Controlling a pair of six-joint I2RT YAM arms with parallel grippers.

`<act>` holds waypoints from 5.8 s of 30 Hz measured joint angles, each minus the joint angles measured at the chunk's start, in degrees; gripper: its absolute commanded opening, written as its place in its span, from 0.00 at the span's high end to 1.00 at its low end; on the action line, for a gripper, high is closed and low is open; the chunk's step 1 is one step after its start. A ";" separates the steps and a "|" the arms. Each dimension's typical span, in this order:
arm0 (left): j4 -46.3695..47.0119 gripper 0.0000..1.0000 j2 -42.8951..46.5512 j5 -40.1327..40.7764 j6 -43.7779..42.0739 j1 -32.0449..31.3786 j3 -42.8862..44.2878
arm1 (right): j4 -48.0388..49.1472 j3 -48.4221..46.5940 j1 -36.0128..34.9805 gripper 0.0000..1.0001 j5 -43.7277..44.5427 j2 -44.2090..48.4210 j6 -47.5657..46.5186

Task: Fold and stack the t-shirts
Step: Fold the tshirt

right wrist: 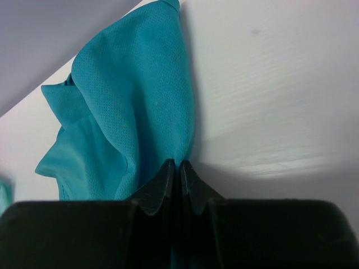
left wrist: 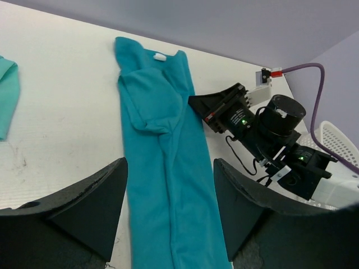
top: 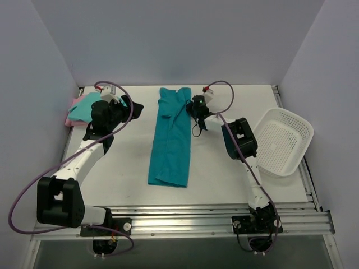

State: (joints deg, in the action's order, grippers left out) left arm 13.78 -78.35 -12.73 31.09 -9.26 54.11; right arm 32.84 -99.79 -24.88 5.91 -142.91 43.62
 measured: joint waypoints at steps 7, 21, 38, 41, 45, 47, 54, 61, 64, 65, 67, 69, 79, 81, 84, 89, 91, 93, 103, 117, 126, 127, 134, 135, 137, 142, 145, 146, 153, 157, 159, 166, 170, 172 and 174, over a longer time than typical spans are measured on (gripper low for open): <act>0.48 0.30 -1.09 -1.07 0.66 -0.02 -0.09 | -0.44 3.52 1.25 1.00 4.11 2.47 0.59; 1.95 0.31 -1.31 -2.05 1.70 -0.02 -0.42 | -1.01 -5.92 0.48 0.95 -2.49 -3.41 -0.90; 2.25 0.35 -0.96 -0.22 7.65 -1.38 -5.27 | -4.46 21.94 -0.59 0.02 -4.48 20.63 -5.81; -1.03 0.36 -0.72 3.34 10.12 -2.05 -7.17 | -4.22 34.69 -1.16 0.04 -1.70 32.52 -3.65; -3.93 0.37 -0.22 8.24 12.39 -5.33 -13.33 | -3.23 48.78 -5.05 0.05 3.82 45.42 0.09; -6.71 0.38 -0.20 10.56 13.57 -8.83 -16.70 | -3.10 52.65 -10.10 0.05 6.38 47.76 2.19; -11.91 0.39 5.11 14.58 17.42 -18.03 -27.82 | -3.96 60.94 -28.26 0.04 12.55 48.70 8.98; -17.55 0.39 17.51 17.94 20.74 -23.91 -31.34 | -6.19 66.60 -35.89 0.04 17.55 54.58 15.80; -18.56 0.39 20.31 18.71 21.90 -25.35 -32.48 | -9.90 68.85 -38.32 0.04 19.45 58.23 18.12; -19.02 0.39 21.03 18.97 22.36 -25.88 -33.09 | -11.45 69.48 -39.15 0.04 19.93 59.52 18.86; -20.04 0.39 21.51 19.28 22.82 -26.51 -33.92 | -14.23 70.47 -40.70 0.04 21.05 62.14 20.33; -20.94 0.39 21.49 19.65 23.15 -26.84 -34.49 | -16.57 70.99 -42.27 0.04 22.40 64.41 21.64; -13.03 0.40 14.60 19.74 24.46 -27.04 -34.86 | -18.73 72.83 -43.82 0.18 25.46 66.31 24.28; -10.25 0.40 12.02 19.56 24.65 -27.08 -34.21 | -18.08 72.74 -43.82 0.30 25.73 64.24 24.24; -7.41 0.40 10.05 19.34 24.87 -27.08 -33.97 | -15.85 71.71 -43.78 0.47 26.91 60.96 24.20; -6.60 0.40 9.64 19.23 24.87 -27.08 -33.97 | -12.50 70.51 -43.71 0.71 27.08 57.00 24.46; -6.67 0.40 9.73 19.28 24.87 -27.08 -33.97 | -11.87 70.40 -43.65 0.76 27.30 56.22 24.52; -7.10 0.40 10.08 19.32 24.85 -27.08 -33.99 | -11.47 70.18 -43.28 0.82 27.58 55.54 24.65; -11.89 0.90 13.35 19.80 24.65 -27.08 -35.39 | -11.04 70.07 -42.27 1.00 27.76 54.53 25.44; -16.33 0.98 18.95 19.32 26.25 -30.18 -37.83 | -14.45 71.34 -42.58 1.00 27.74 57.35 25.97; -23.54 0.98 23.02 20.28 25.59 -30.40 -34.67 | -23.91 68.17 -42.82 1.00 28.98 61.05 24.81; -24.46 0.98 22.53 20.57 25.20 -30.40 -32.96 | -25.03 66.69 -42.75 1.00 29.49 61.00 24.06; -25.05 0.98 14.32 21.88 22.36 -29.55 -20.17 | -27.50 51.28 -40.04 1.00 31.41 54.18 17.31; -24.87 0.98 13.03 21.86 22.08 -28.98 -18.67 | -27.54 48.87 -39.06 1.00 31.39 52.59 16.11; -24.68 0.98 10.51 21.70 21.44 -27.36 -15.76 | -28.61 43.21 -36.37 1.00 31.39 48.98 13.70; -22.82 0.98 3.13 18.95 19.87 -19.89 -9.22 | -30.95 31.58 -29.70 1.00 31.36 42.69 8.41; -21.35 0.98 -1.62 17.03 19.34 -15.41 -6.16 | -31.43 26.36 -25.73 1.00 31.06 40.02 5.64; -20.72 0.98 -3.28 16.63 19.23 -14.23 -5.14 | -31.63 24.72 -24.41 1.00 30.93 38.99 4.87; -13.29 0.98 -19.89 11.32 17.64 -9.40 4.79 | -30.91 9.46 -16.85 0.63 27.02 23.39 0.39; -10.38 0.98 -31.67 6.56 17.20 -7.32 13.11 | -31.36 -0.42 -14.27 0.07 22.97 11.41 -1.05; -9.55 0.98 -36.87 4.33 17.16 -6.43 16.72 | -32.30 -3.96 -13.44 0.00 21.81 7.21 -1.70; -8.26 0.98 -41.24 -0.70 17.68 -4.11 19.34 | -33.27 -3.54 -13.46 0.00 22.05 9.42 -2.36; -7.72 0.97 -41.24 -2.38 18.25 -2.12 19.34 | -33.14 2.08 -13.86 0.00 23.80 16.70 -2.67; -7.43 0.94 -41.24 -3.15 18.91 -0.79 19.37 | -33.03 4.57 -14.36 0.00 25.35 21.20 -2.95; -7.45 0.87 -41.24 -3.96 19.89 0.96 19.71 | -32.59 6.75 -14.78 0.00 27.65 26.14 -3.37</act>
State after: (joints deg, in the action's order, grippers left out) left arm 6.33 -119.59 -16.69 50.98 -8.29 73.82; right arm 0.25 -93.03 -39.66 33.56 -116.77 40.25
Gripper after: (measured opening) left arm 0.078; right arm 0.996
